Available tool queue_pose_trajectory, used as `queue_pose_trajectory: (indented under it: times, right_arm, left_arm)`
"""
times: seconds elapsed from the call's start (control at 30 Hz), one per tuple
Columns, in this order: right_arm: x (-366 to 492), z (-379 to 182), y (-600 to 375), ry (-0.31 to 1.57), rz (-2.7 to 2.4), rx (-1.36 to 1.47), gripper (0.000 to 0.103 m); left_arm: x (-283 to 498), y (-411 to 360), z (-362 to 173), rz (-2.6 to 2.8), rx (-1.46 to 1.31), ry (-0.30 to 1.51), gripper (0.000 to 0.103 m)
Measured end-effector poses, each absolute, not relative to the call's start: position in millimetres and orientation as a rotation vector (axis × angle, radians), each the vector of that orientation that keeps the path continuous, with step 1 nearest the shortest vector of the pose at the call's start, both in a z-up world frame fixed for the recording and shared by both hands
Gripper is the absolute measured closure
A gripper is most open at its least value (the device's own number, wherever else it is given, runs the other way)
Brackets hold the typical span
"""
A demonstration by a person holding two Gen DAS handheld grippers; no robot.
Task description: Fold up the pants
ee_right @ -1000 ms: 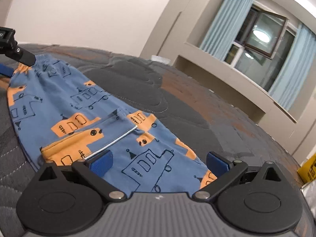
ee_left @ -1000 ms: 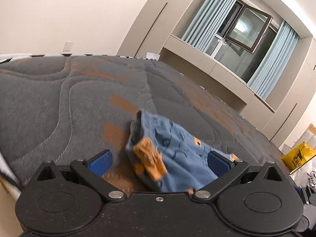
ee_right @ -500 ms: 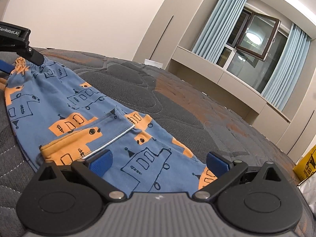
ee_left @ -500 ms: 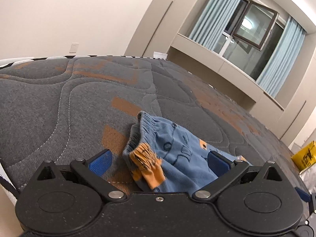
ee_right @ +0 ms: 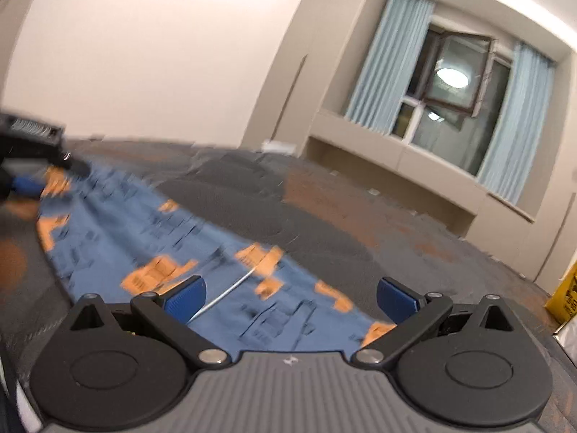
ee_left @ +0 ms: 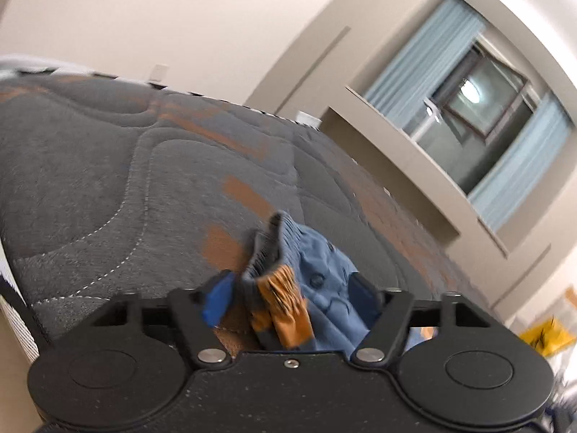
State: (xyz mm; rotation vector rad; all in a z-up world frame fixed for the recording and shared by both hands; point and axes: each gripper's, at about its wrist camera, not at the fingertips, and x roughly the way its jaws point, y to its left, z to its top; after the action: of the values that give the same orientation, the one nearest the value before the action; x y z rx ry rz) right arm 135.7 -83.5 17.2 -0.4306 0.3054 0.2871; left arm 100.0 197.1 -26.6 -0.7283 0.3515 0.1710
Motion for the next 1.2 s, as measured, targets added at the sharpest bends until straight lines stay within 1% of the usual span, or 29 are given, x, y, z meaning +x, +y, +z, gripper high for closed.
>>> queue_pose_trajectory:
  times: [0.03,0.07,0.1,0.13,0.2,0.23,0.3,0.4,0.53,0.7,0.83,1.0,1.2]
  right_arm:
    - [138.1,10.8,-79.1,0.333,0.281,-0.457,0.000]
    - [141.0,4.6,-75.1,0.365,0.271,-0.485,0.000]
    - [142.3,0.7,-71.7,0.376,0.251,-0.508,0.000]
    - [141.3,2.0,-70.4,0.363,0.242,-0.517,0.000]
    - [141.9,2.2,-71.2,0.364,0.248,-0.511,0.000]
    - [142.9,0.7,-71.9,0.372,0.250,-0.504,0.000]
    - [144.0,1.0,-73.0,0.375,0.253,-0.496,0.000]
    - [143.5,-0.4,-71.9,0.370,0.248,-0.505,0.000]
    - [141.9,0.3,-74.9,0.355,0.255,-0.477,0.000]
    - [134.9,15.3,-109.9,0.313,0.302,-0.308,0.000]
    - [129.6,16.1,-148.3,0.324,0.214,-0.281,0.000]
    - [116.4,18.7,-206.8,0.331,0.110,-0.247,0.000]
    - [95.6,19.9,-277.1,0.338,-0.014,-0.156,0.000]
  left_arm:
    - [99.5,198.6,-27.2,0.185,-0.745,0.350,0.052]
    - [99.9,199.8,-28.1,0.199,-0.755,0.355,0.057]
    - [100.0,200.3,-28.8,0.202,-0.759,0.359,0.068]
    - [100.4,201.0,-29.7,0.206,-0.764,0.365,0.074]
    - [100.4,201.7,-29.5,0.203,-0.765,0.371,0.077]
    - [100.3,202.6,-29.1,0.200,-0.766,0.373,0.080]
    - [100.5,204.9,-27.9,0.196,-0.769,0.378,0.083]
    - [101.9,200.4,-15.4,0.186,-0.734,0.359,0.084]
    - [102.7,175.3,20.1,0.121,-0.637,0.295,0.084]
    - [103.0,120.2,63.8,-0.007,-0.497,0.244,0.084]
    - [105.9,61.7,86.2,-0.129,-0.385,0.224,0.083]
    - [118.0,-12.2,84.7,-0.263,-0.278,0.272,0.082]
    - [140.9,-92.7,51.1,-0.379,-0.169,0.395,0.082]
